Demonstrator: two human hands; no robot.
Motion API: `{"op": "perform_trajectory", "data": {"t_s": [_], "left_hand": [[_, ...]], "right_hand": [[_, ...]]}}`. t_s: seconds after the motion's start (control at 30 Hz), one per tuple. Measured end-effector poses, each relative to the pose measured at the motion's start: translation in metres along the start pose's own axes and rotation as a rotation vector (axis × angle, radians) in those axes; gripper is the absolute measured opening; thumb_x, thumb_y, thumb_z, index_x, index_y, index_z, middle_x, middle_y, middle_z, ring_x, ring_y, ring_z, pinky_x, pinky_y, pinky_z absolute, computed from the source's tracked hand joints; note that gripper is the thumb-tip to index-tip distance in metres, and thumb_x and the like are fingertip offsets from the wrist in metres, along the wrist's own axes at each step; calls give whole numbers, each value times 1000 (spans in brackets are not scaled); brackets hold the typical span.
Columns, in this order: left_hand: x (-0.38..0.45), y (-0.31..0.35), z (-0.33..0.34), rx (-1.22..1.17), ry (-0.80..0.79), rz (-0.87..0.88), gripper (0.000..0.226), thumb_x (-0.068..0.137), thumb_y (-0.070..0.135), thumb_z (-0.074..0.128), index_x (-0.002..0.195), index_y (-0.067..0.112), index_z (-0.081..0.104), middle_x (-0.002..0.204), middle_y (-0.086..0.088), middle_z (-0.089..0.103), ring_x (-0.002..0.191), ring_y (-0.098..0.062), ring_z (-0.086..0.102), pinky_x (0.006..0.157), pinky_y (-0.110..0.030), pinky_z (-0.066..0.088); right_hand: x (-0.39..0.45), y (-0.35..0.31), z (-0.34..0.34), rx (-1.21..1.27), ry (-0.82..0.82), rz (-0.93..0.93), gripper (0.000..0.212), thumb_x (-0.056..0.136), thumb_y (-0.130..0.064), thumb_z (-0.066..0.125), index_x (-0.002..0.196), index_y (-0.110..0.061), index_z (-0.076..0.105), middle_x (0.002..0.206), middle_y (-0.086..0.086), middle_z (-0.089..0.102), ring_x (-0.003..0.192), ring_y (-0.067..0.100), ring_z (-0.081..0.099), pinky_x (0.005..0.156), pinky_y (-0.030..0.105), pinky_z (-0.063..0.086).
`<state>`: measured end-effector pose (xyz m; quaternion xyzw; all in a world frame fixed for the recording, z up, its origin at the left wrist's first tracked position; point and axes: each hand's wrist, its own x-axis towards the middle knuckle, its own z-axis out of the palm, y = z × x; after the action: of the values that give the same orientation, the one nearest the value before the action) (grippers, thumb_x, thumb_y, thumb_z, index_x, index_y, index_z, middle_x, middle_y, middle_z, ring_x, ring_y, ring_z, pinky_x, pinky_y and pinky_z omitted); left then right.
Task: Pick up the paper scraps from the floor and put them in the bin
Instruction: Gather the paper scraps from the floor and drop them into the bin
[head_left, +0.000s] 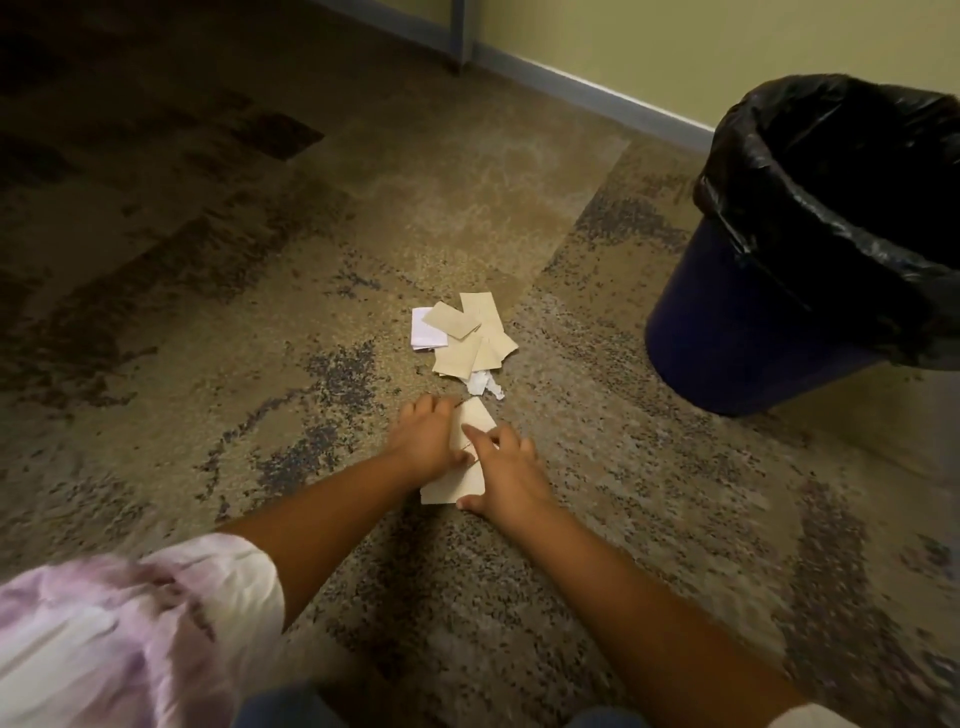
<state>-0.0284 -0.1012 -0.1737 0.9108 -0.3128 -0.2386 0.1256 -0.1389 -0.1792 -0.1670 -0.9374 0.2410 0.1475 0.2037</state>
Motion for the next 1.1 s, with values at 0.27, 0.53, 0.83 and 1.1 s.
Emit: {"op": "perform_trajectory", "data": {"t_s": [0.27,0.53,0.83,1.1], "left_hand": [[-24,-8,2,-89,-188,-95,90,66,34,82,138,20,31,133,-11,53,123,-31,48,101,-41,42],[-51,-3,0,158,-296,-37,67,81,34,69,136,7,40,137,-14,49,122,-28,50,96,-33,44],[-73,16,-21,68,-234,30,59,82,20,68,135,15,43,124,-11,62,108,-27,61,83,-32,49],[-60,126,-123,-60,352,378,17,89,16,55,103,18,64,88,1,41,84,-18,44,60,-24,32]], "right_hand": [[-15,-2,2,461,-10,133,91,79,-13,73,149,-29,18,143,6,42,129,25,45,102,33,40],[-38,1,7,542,-151,213,56,79,-12,73,130,-14,51,124,6,64,110,19,61,85,22,46],[-53,3,-14,483,-51,141,30,81,-11,65,111,-14,67,106,6,71,92,20,66,61,21,42],[-65,36,-154,616,447,146,11,83,-13,66,85,-23,65,68,-15,57,58,-2,51,42,7,34]]}}
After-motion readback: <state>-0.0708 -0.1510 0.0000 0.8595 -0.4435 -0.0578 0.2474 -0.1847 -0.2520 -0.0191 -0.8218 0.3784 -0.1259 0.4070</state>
